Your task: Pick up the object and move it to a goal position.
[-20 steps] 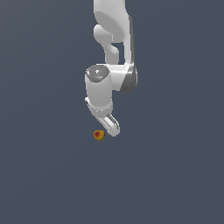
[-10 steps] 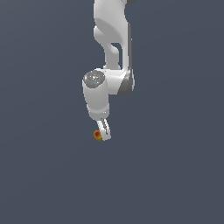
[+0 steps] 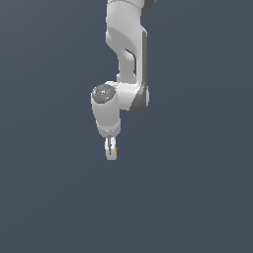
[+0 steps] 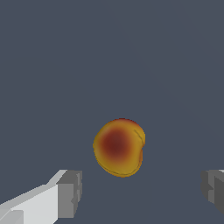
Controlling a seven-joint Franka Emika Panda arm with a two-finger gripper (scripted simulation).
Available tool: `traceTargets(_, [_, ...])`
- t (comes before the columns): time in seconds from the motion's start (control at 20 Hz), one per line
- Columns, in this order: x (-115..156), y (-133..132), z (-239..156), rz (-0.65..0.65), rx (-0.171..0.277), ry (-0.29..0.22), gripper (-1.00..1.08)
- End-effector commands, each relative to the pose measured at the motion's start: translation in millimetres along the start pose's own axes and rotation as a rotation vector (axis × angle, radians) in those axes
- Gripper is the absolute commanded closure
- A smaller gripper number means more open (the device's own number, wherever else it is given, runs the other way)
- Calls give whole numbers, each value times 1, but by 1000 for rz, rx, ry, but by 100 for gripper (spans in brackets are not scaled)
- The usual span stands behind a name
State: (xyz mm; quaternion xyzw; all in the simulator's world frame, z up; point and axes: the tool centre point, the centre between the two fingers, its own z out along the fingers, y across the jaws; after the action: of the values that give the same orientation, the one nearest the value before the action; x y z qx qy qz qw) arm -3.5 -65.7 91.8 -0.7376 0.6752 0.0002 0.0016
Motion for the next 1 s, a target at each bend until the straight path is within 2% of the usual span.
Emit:
traceTargets(0.0, [2, 1, 3, 45, -1, 1, -92])
traceTargets(0.3, [5, 2, 6, 103, -2, 2, -92])
traceTargets(0.6, [5, 2, 8, 105, -2, 2, -92])
traceTargets(0.95, [5, 4, 36, 109, -2, 2, -92])
